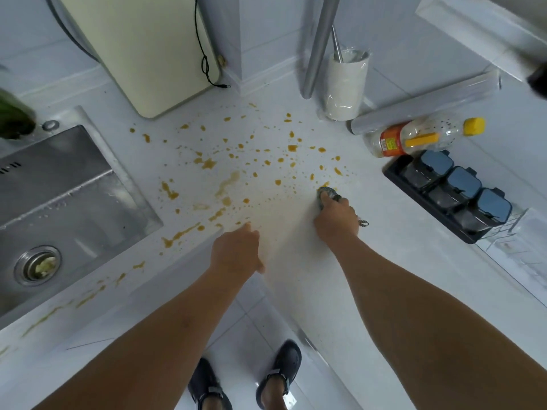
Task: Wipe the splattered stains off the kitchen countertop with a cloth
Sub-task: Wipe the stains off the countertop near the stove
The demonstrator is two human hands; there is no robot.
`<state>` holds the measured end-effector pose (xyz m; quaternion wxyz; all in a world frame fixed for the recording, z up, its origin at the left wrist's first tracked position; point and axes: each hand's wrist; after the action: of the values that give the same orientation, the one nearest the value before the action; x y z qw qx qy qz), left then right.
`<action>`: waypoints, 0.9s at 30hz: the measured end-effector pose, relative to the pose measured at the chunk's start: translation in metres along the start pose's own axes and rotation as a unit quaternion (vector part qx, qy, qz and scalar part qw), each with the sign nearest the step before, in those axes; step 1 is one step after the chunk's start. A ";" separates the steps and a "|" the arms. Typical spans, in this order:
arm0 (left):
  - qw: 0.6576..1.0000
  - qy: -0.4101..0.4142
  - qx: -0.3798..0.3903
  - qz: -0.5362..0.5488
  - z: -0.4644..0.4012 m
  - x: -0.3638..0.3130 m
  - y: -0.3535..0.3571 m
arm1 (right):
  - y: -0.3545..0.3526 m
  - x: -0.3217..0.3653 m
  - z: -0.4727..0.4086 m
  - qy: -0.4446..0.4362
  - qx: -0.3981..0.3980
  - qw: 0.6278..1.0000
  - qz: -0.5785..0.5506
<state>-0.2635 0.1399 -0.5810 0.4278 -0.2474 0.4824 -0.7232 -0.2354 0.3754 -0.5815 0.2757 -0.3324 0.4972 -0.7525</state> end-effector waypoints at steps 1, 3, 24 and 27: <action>1.000 -0.003 0.005 0.014 0.002 0.000 0.000 | 0.005 0.013 0.006 -0.030 0.002 1.000 0.000; 0.999 -0.008 -0.004 0.042 0.007 -0.003 -0.002 | 0.017 0.035 0.023 -0.101 0.010 0.995 -0.004; 0.997 0.035 -0.055 0.045 0.042 0.038 0.008 | 0.007 0.039 0.013 -0.001 0.040 0.999 0.002; 0.997 -0.024 -0.072 0.035 0.051 0.064 0.007 | 0.018 0.067 0.022 -0.049 0.033 0.998 0.007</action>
<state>-0.2542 0.0594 -0.5697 0.4457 -0.2778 0.5310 -0.6651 -0.2588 0.3067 -0.5771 0.3157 -0.3564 0.4598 -0.7496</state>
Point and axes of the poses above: each hand's wrist, its own z-axis away from the middle knuckle, its own y-axis out of the palm, x = y × z, and after that the axes turned 2 degrees about -z, right-handed
